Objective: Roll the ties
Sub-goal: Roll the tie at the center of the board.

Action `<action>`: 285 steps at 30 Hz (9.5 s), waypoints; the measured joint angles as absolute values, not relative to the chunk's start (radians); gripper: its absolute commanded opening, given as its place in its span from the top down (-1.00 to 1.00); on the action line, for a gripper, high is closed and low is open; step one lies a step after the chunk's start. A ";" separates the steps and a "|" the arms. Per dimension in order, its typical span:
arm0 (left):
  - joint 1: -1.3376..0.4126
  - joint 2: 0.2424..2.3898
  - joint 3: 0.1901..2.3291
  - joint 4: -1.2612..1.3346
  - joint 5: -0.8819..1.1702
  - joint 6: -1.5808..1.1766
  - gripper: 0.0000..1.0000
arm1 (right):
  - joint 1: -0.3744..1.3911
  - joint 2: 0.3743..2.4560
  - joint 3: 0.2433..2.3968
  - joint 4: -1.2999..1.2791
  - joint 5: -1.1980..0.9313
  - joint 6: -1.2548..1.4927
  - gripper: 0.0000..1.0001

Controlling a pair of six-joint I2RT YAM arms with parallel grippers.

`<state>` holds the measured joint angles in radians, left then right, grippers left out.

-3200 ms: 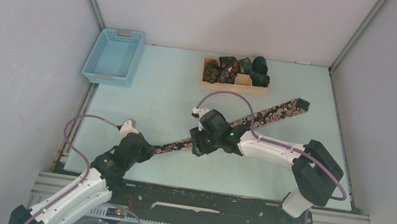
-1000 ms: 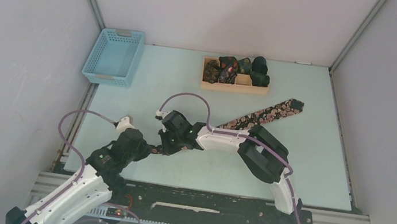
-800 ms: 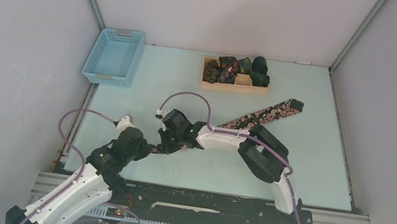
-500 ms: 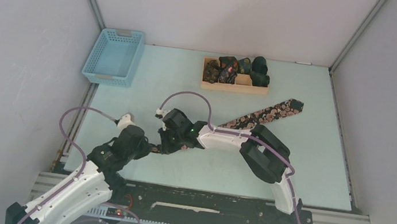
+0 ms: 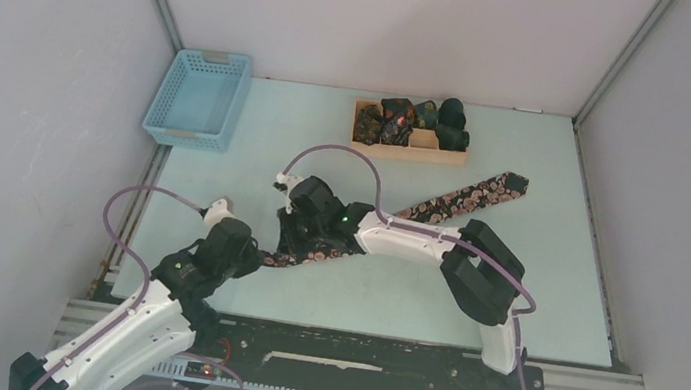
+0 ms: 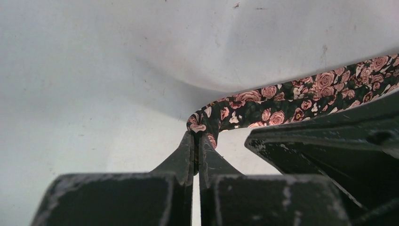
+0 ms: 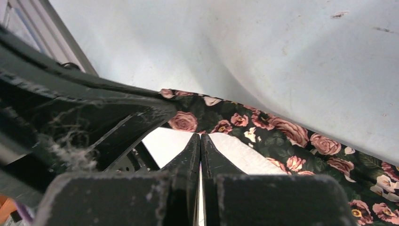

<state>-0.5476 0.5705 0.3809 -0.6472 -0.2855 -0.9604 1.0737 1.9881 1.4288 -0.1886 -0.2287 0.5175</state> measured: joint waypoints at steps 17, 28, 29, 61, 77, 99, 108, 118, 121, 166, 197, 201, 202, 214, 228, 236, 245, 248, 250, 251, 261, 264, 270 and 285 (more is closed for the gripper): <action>-0.548 0.560 0.381 -0.654 -0.284 -0.961 1.00 | 1.071 2.154 1.481 -0.184 -0.235 0.532 1.00; -0.548 0.598 0.394 -0.646 -0.273 -0.961 1.00 | 1.082 2.156 1.486 -0.184 -0.260 0.531 1.00; -0.548 0.607 0.399 -0.643 -0.271 -0.960 1.00 | 1.082 2.156 1.486 -0.184 -0.264 0.531 1.00; -0.585 0.899 0.432 -0.429 -0.203 -0.979 1.00 | 0.899 1.862 1.193 -0.072 -0.274 0.576 1.00; -0.602 1.000 0.433 -0.281 -0.147 -0.996 0.14 | 0.898 1.863 1.186 -0.064 -0.273 0.576 1.00; -0.607 0.883 0.296 -0.207 -0.146 -1.051 0.88 | 0.926 1.866 1.186 -0.035 -0.289 0.575 0.98; -0.607 0.881 0.289 -0.191 -0.146 -1.057 1.00 | 0.955 1.924 1.186 -0.014 -0.339 0.575 0.97; -0.607 0.858 0.269 -0.181 -0.146 -1.057 1.00 | 0.991 2.005 1.222 -0.044 -0.355 0.572 1.00; -0.607 0.845 0.260 -0.180 -0.146 -1.057 1.00 | 0.990 2.011 1.225 -0.047 -0.355 0.571 1.00; -0.609 0.642 0.257 -0.311 -0.192 -1.060 -0.05 | 0.945 2.072 1.312 -0.120 -0.381 0.569 1.00; -0.494 0.629 0.078 -0.135 -0.074 -1.165 0.26 | 0.947 2.075 1.314 -0.120 -0.382 0.569 1.00; -0.492 0.654 0.072 -0.106 -0.072 -1.182 0.55 | 0.947 2.075 1.314 -0.120 -0.382 0.569 1.00; -0.492 0.659 0.068 -0.097 -0.072 -1.187 0.66 | 0.947 2.075 1.314 -0.120 -0.382 0.569 1.00; -0.490 0.671 0.115 -0.154 -0.070 -1.159 1.00 | 0.954 2.076 1.338 -0.154 -0.384 0.559 0.98; -0.490 0.572 0.249 -0.432 -0.130 -1.089 1.00 | 1.019 2.082 1.502 -0.298 -0.327 0.518 0.97; -0.490 0.547 0.279 -0.532 -0.153 -1.073 1.00 | 1.045 2.146 1.535 -0.316 -0.326 0.516 0.98; -0.490 0.552 0.347 -0.598 -0.155 -1.046 1.00 | 1.054 2.177 1.555 -0.326 -0.332 0.516 0.98; -0.490 0.564 0.350 -0.603 -0.154 -1.040 1.00 | 1.056 2.179 1.559 -0.327 -0.337 0.515 0.98; -0.490 0.571 0.350 -0.606 -0.154 -1.037 1.00 | 1.057 2.179 1.559 -0.327 -0.337 0.516 0.98; -0.490 0.574 0.350 -0.608 -0.154 -1.036 1.00 | 1.058 2.179 1.559 -0.327 -0.339 0.516 0.98; -0.490 0.622 0.369 -0.616 -0.153 -1.013 1.00 | 1.062 2.192 1.588 -0.321 -0.365 0.516 0.99; -0.490 0.634 0.376 -0.617 -0.150 -1.009 1.00 | 1.066 2.210 1.600 -0.317 -0.376 0.516 0.98; -0.490 0.647 0.388 -0.627 -0.144 -0.994 1.00 | 1.068 2.226 1.615 -0.318 -0.395 0.516 0.98; -0.490 0.769 0.470 -0.661 -0.119 -0.960 1.00 | 1.068 2.227 1.624 -0.315 -0.439 0.516 0.98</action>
<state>-0.4904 0.7689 0.4698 -0.6605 -0.1188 -0.9596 1.0676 2.2272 1.6241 -0.3149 -0.4385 0.5159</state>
